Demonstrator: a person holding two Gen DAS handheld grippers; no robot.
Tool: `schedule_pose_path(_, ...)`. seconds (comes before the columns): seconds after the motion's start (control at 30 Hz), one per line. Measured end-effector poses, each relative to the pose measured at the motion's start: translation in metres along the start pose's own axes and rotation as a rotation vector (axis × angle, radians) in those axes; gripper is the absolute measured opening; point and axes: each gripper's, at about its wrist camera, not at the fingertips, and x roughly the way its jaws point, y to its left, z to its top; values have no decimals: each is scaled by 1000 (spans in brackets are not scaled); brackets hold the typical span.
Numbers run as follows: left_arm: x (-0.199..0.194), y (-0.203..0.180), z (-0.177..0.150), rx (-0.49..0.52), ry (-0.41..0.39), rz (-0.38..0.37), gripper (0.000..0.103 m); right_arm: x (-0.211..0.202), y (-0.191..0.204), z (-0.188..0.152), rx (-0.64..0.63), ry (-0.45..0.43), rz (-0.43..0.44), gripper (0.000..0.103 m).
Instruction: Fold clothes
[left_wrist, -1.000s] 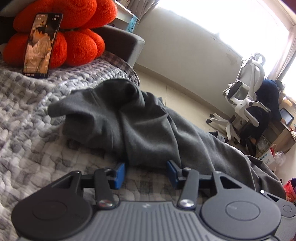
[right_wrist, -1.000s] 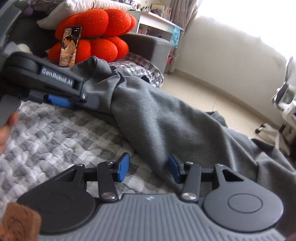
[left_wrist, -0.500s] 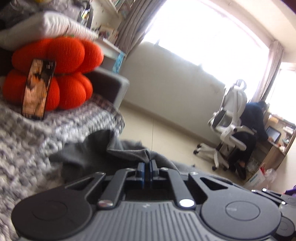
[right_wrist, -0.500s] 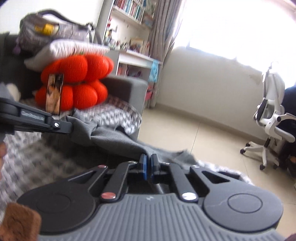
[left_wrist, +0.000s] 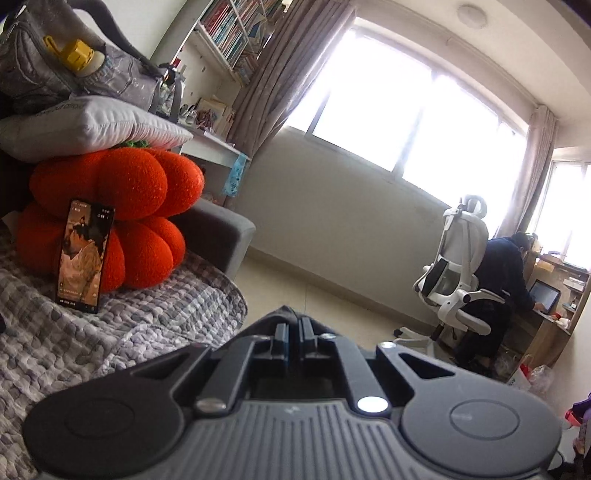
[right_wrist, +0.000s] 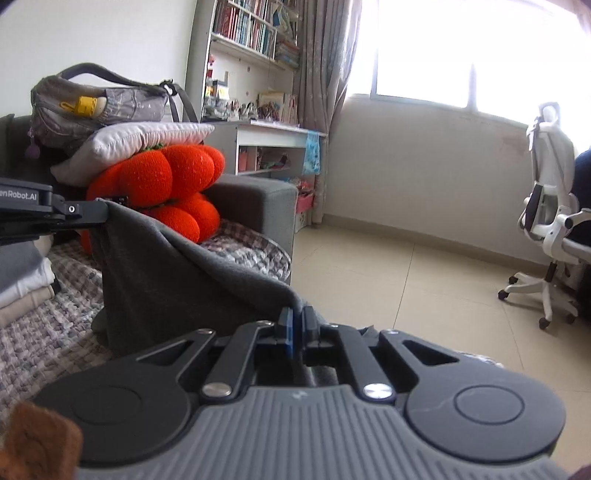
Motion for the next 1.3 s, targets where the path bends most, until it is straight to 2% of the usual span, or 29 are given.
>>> schedule_pose_path(0.1, 28, 13, -7, -22, 59, 41, 5, 22, -5, -3, 5, 51, 18, 4)
schedule_pose_path(0.3, 63, 31, -20, -73, 154, 65, 8, 71, -14, -19, 18, 170, 22, 5)
schedule_pose_path(0.37, 64, 34, -23, -70, 176, 71, 14, 84, -18, -25, 41, 200, 23, 5)
schedule_pose_path(0.43, 62, 35, -26, -64, 190, 71, 34, 93, -20, -30, 65, 217, 25, 6)
schedule_pose_path(0.5, 59, 35, -29, -57, 200, 65, 44, 100, -21, -33, 87, 229, 26, 7)
schedule_pose_path(0.57, 58, 35, -33, -53, 222, 58, 47, 102, -21, -34, 98, 229, 22, 7)
schedule_pose_path(0.63, 57, 36, -38, -52, 247, 52, 57, 102, -20, -34, 104, 226, 14, 7)
schedule_pose_path(0.67, 56, 36, -41, -53, 258, 49, 59, 101, -19, -33, 106, 226, 12, 8)
schedule_pose_path(0.73, 55, 37, -47, -57, 286, 37, 67, 96, -21, -31, 118, 224, 17, 14)
schedule_pose_path(0.8, 55, 39, -54, -58, 317, 29, 70, 88, -23, -28, 143, 219, 25, 18)
schedule_pose_path(0.9, 54, 41, -62, -64, 348, 17, 70, 71, -28, -24, 196, 203, 45, 51)
schedule_pose_path(1.17, 55, 53, -76, -177, 387, -79, 67, 11, -53, -22, 338, 173, 21, 52)
schedule_pose_path(1.27, 57, 54, -79, -189, 405, -98, 63, -14, -66, -25, 373, 168, 20, 54)
schedule_pose_path(1.3, 58, 53, -81, -184, 411, -98, 58, -23, -70, -27, 379, 168, 16, 55)
